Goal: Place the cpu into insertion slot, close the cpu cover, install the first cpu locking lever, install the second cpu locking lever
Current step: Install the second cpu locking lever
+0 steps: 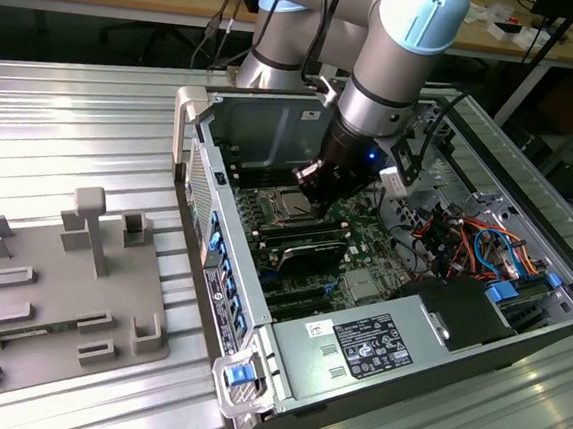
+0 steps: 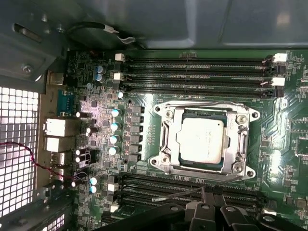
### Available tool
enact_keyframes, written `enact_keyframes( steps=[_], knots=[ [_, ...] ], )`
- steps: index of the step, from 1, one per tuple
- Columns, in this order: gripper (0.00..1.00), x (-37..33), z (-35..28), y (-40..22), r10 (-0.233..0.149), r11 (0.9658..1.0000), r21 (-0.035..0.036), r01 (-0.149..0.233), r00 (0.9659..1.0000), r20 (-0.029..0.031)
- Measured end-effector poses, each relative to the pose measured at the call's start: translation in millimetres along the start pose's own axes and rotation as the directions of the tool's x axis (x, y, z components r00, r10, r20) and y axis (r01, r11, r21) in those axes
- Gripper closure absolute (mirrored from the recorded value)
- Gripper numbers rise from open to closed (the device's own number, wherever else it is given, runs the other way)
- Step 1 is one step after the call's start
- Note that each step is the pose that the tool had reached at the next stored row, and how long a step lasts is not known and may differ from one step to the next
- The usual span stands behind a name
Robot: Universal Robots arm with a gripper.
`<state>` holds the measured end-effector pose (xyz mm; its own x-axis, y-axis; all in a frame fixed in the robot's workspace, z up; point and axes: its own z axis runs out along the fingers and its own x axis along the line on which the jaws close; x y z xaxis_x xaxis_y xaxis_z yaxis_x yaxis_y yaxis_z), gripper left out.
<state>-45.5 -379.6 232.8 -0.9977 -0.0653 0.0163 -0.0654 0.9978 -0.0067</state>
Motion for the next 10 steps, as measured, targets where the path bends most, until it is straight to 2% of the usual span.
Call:
enact_keyframes(
  steps=[4, 10],
  knots=[
    [0.89, 2.0, 0.1, -0.7, 0.001, 1.0000, -0.0003, -0.001, 1.0000, -0.0034],
    [0.89, 14.6, 2.3, 0.1, 0.001, 1.0000, -0.0004, -0.001, 1.0000, -0.0063]
  ],
)
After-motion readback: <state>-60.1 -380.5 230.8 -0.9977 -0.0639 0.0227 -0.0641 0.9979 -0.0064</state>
